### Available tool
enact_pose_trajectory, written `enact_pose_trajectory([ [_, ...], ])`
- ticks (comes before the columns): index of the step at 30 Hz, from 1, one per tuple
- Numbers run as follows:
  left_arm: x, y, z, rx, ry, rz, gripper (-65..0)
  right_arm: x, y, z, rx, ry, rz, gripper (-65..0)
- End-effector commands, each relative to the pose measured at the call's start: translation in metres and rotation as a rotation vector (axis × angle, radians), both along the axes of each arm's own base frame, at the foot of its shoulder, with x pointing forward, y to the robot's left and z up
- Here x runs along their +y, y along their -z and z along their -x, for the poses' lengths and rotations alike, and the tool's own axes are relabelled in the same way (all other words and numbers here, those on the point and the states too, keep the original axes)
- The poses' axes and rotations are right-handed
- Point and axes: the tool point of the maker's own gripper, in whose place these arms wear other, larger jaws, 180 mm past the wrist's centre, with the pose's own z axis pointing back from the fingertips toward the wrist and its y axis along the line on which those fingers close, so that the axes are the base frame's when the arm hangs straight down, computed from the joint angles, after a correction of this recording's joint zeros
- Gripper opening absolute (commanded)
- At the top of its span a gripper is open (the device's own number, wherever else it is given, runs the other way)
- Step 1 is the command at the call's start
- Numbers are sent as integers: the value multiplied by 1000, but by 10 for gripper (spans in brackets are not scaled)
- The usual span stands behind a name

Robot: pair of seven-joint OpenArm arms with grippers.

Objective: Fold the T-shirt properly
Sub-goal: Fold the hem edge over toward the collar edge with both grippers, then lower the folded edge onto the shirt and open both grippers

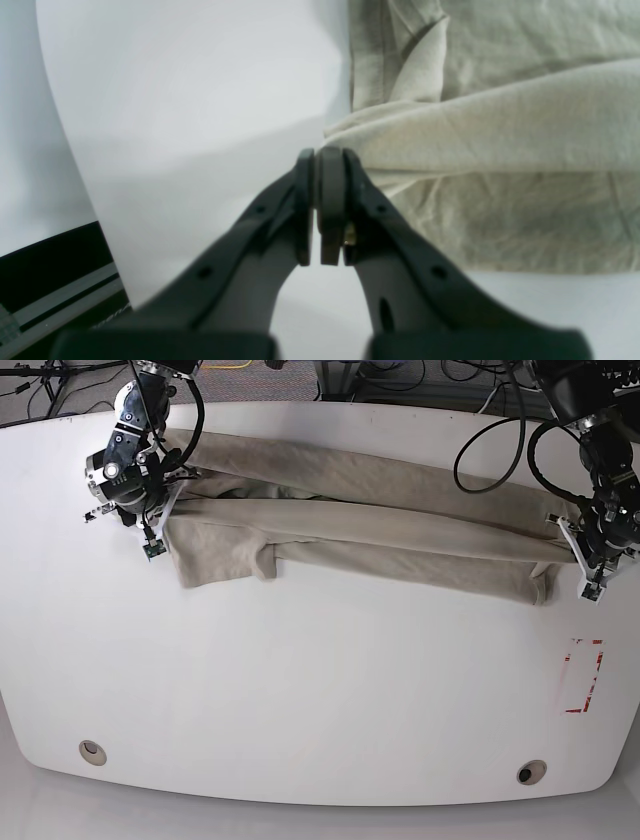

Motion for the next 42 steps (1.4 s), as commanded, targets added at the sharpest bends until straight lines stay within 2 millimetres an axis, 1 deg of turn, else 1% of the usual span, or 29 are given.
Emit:
enact_pose_trajectory([
  [1,14,-17,-6,-33,-8,-49,-625,-6,-6,0,-16,1,23,-610],
  [4,12,-17,-7,-34,-1,-50,-539,-6,-5,1,-11,1,23,-507],
  [6,10,-17,-8,-33,7,-51,-435,-6,-5,2,-11,0,25,-396],
  [7,10,-17,-8,-35,8,-52,-393,-6,-6,2,-13,2,26,-354],
  [9,10,-18,-8,-35,6,-52,-279,-7,-12,1,-28,1,35,-254],
  [11,10,-19,-10,-40,6,-52,-201,-7,-17,2,-42,-3,43,-181],
  [13,10,-20,-11,-44,6,-53,-164,1,-19,0,-60,-5,23,-132],
  [15,8,-22,-13,-54,11,-47,-181,6,-22,-6,-84,-4,-6,-116],
  [17,6,-30,-18,-79,17,-56,-197,10,-24,-10,-102,-6,-29,-122],
  [20,0,-54,-29,-148,33,-81,-211,17,-27,-16,-128,-16,-66,-146],
  [22,-10,-59,-32,-167,42,-77,-211,22,-32,-24,-157,-24,-96,-160],
  [24,-19,-69,-38,-198,52,-77,-214,28,-36,-30,-183,-32,-131,-178],
  [26,-23,-77,-44,-224,54,-75,-215,33,-39,-36,-205,-41,-163,-195],
  [29,-27,-81,-51,-239,47,-61,-215,39,-46,-46,-242,-49,-195,-231],
  [30,-30,-77,-52,-235,44,-48,-215,40,-48,-48,-250,-51,-200,-243],
  [32,-39,-59,-54,-207,34,10,-217,41,-48,-49,-252,-50,-201,-304],
  [33,-41,-53,-53,-194,31,25,-217,41,-48,-49,-251,-50,-203,-325],
  [34,-43,-41,-51,-164,25,46,-217,42,-46,-47,-243,-50,-207,-373],
  [35,-43,-37,-50,-152,23,52,-218,42,-45,-45,-239,-49,-207,-392],
  [37,-39,-20,-44,-98,7,60,-222,42,-36,-34,-204,-45,-207,-472],
  [39,-36,-6,-39,-54,-6,61,-243,42,-31,-25,-181,-43,-208,-525],
  [41,-32,6,-34,-20,-17,64,-268,41,-25,-17,-159,-41,-206,-566],
  [42,-31,13,-30,-3,-21,65,-278,41,-22,-12,-143,-38,-202,-575],
])
